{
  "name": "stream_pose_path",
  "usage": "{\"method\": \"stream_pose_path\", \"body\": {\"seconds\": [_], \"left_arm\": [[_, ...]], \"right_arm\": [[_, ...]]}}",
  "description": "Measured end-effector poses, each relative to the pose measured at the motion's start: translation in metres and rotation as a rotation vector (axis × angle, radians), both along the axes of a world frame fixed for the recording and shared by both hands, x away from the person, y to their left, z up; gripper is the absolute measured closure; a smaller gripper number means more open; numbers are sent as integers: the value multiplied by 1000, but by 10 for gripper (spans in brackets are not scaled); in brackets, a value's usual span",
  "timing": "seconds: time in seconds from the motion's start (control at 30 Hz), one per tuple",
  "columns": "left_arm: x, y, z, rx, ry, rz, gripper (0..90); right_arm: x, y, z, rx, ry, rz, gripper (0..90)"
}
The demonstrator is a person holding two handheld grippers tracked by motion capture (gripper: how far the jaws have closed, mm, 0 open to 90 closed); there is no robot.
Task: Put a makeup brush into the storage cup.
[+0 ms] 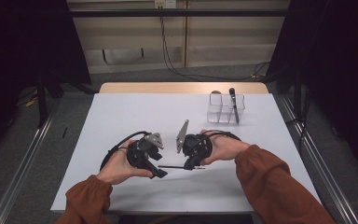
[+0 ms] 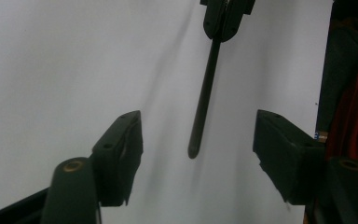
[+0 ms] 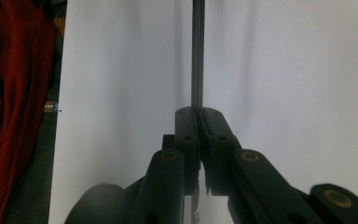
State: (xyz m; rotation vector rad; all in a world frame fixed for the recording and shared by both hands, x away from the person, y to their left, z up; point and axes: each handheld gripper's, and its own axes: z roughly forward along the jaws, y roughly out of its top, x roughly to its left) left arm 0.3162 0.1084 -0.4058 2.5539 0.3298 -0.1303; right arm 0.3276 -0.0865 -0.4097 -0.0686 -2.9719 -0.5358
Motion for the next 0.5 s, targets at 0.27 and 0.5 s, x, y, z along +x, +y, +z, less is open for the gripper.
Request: {"method": "stream_pose_path", "body": {"seconds": [0.27, 0.5], "left_arm": [[1, -5, -4, -9, 19, -19, 546], [3, -8, -9, 3, 23, -38, 659]], "right_arm": [[-1, 0, 0, 6, -4, 3, 866], [-2, 0, -3, 20, 1, 5, 866]]}}
